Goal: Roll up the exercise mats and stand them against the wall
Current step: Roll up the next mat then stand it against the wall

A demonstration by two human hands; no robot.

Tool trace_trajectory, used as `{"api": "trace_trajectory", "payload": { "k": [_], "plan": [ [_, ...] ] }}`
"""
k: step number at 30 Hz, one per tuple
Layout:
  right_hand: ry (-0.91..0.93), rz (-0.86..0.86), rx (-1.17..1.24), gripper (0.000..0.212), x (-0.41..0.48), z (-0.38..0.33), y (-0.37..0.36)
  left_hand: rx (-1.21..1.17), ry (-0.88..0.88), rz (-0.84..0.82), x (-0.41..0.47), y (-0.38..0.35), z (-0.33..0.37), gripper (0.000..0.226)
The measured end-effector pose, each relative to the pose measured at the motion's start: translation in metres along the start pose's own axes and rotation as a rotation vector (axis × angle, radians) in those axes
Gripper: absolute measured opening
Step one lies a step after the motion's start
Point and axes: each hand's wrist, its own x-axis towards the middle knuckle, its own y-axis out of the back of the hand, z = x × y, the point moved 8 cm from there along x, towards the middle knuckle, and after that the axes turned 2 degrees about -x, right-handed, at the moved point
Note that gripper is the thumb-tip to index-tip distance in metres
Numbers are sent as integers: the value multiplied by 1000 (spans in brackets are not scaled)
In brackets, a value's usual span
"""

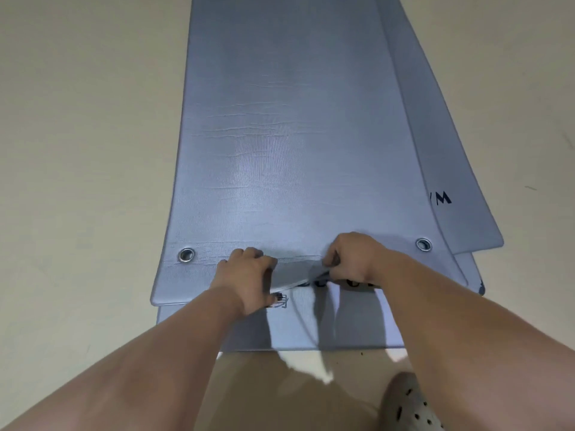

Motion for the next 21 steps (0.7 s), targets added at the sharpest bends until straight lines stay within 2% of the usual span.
{"api": "trace_trajectory", "payload": {
  "k": [3,5,6,8,10,12,15,18,21],
  "plan": [
    [-38,-17,40,13,4,0,10,-167,25,64,0,11,-5,41],
    [-43,-7,-7,6,4,-2,16,-315,52,79,0,23,-10,27],
    [-54,6,-12,13,3,-3,21,-329,65,99,2,32,-11,23],
    [-91,49,26,22,0,-2,33,-269,87,137,9,54,-10,28],
    [-116,84,27,23,-3,-4,46,-207,106,135,17,76,-6,35],
    [-103,72,-5,23,-1,-9,56,-183,127,70,22,91,-6,40],
    [-60,14,-44,36,-4,-27,62,-130,150,-68,16,99,-20,49],
    [-49,-10,1,26,0,-45,54,-179,194,-125,7,92,-42,47],
    [-142,129,-58,37,0,-50,40,-163,234,-93,8,72,-54,47]
  ]
}}
